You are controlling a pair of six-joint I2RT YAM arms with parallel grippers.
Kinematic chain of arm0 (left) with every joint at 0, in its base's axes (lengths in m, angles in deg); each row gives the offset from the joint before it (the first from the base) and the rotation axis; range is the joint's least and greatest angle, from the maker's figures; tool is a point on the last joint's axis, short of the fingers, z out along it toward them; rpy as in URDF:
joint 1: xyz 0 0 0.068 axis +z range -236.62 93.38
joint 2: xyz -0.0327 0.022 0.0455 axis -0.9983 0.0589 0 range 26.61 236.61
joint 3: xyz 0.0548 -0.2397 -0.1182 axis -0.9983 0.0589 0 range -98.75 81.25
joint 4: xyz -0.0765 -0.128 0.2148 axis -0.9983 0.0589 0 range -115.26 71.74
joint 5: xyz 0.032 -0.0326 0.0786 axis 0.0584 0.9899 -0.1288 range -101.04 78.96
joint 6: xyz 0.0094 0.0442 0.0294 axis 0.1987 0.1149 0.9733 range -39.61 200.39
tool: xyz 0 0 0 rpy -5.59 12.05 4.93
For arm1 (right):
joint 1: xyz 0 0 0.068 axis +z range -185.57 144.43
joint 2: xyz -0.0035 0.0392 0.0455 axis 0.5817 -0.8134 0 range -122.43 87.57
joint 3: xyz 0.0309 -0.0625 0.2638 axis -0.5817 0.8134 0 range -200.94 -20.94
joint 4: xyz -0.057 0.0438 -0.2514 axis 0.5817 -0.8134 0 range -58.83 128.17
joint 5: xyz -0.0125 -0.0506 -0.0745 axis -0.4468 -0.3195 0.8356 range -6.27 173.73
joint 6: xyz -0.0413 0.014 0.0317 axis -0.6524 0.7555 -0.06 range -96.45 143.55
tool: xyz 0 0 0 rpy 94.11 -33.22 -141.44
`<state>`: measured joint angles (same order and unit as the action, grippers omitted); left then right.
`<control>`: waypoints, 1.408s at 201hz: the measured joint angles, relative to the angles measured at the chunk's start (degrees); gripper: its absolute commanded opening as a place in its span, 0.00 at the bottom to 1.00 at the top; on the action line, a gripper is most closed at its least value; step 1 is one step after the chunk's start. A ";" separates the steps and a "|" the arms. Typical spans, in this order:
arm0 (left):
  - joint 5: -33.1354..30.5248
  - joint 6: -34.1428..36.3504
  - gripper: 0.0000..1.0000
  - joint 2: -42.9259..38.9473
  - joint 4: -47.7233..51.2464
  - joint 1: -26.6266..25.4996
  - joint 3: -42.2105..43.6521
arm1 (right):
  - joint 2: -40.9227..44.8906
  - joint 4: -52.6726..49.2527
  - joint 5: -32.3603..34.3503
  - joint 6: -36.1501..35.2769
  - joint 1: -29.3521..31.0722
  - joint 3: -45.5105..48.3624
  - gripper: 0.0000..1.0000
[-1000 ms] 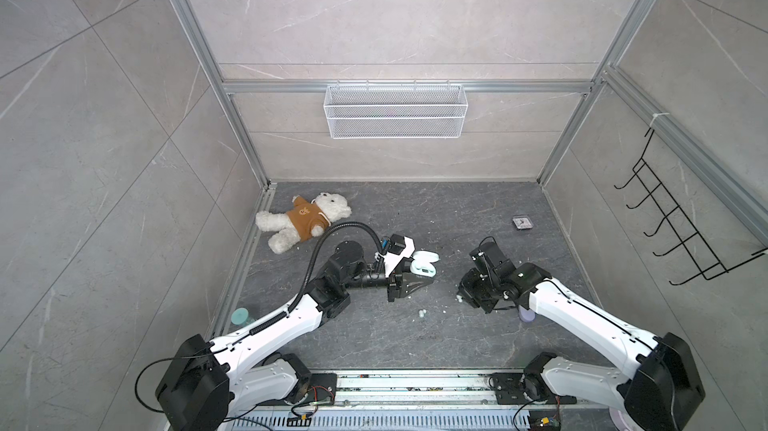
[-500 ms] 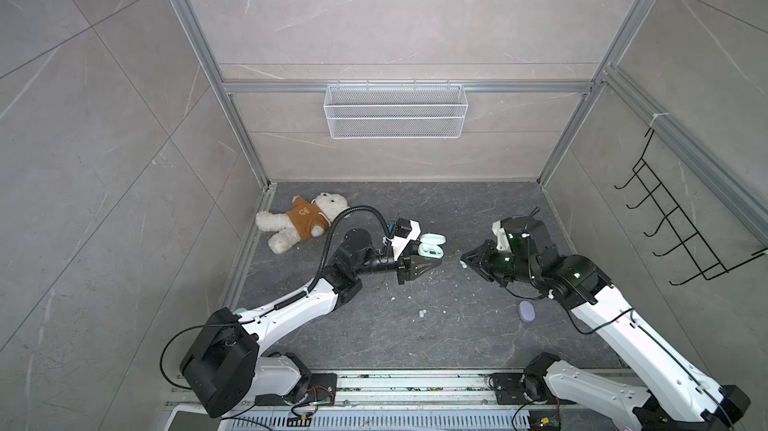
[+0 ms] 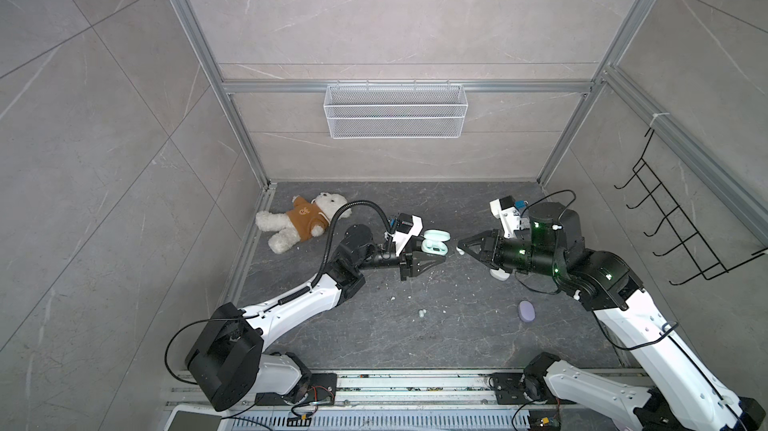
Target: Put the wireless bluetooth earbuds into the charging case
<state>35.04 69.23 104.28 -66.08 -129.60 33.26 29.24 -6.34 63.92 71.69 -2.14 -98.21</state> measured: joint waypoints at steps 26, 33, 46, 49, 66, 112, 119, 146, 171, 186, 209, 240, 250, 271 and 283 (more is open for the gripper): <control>0.92 -0.02 0.30 0.02 0.00 0.00 -0.02 | -0.35 1.31 -1.44 -0.85 1.29 -0.33 0.06; 1.07 -0.02 0.30 0.02 0.00 0.00 -0.02 | -0.46 1.55 -1.84 -1.27 1.70 -0.37 0.06; 1.60 -0.22 0.30 0.04 0.00 0.00 -0.15 | -0.85 1.95 -2.51 -1.92 2.54 -0.46 0.05; 1.77 -0.26 0.30 0.04 -0.02 0.00 -0.20 | -0.94 1.97 -2.64 -2.08 2.71 -0.52 0.05; 2.56 -0.74 0.30 0.04 -0.28 0.00 -0.44 | -1.73 2.56 -3.41 -3.02 3.56 -0.94 0.06; 5.09 -2.40 0.31 0.04 -2.23 0.00 -0.57 | -3.13 2.78 -4.07 -5.70 4.24 -2.67 0.05; 5.38 -2.64 0.31 0.04 -2.51 0.00 -0.57 | -3.13 2.73 -4.07 -5.92 4.24 -2.80 0.05; 6.34 -3.80 0.31 0.04 -3.43 0.00 -0.57 | -3.13 2.73 -4.07 -6.45 4.28 -3.13 0.05; 6.82 -4.81 0.31 0.04 -4.48 0.00 -0.57 | -3.13 2.75 -4.50 -6.86 4.63 -3.32 0.05; 7.02 -5.38 0.31 0.04 -5.03 0.00 -0.57 | -3.13 2.73 -4.70 -7.08 5.03 -3.41 0.05; 7.06 -6.08 0.31 0.04 -5.99 0.00 -0.61 | -3.19 2.73 -4.90 -7.48 5.53 -3.48 0.05; 7.56 -6.88 0.31 0.04 -6.45 0.00 -0.66 | -3.69 2.71 -4.87 -7.74 5.90 -3.78 0.05; 7.93 -6.95 0.31 0.04 -6.58 0.00 -0.66 | -3.89 2.49 -4.83 -7.89 5.95 -4.13 0.05; 8.28 -7.10 0.31 0.04 -7.17 0.00 -0.66 | -4.04 2.36 -4.37 -7.98 5.99 -4.46 0.05; 8.37 -7.13 0.31 0.02 -7.26 0.00 -0.66 | -4.04 2.27 -4.02 -8.15 5.99 -4.50 0.05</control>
<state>43.41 62.10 104.30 -73.33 -129.60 32.61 25.20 -4.06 59.90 63.53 3.85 -102.72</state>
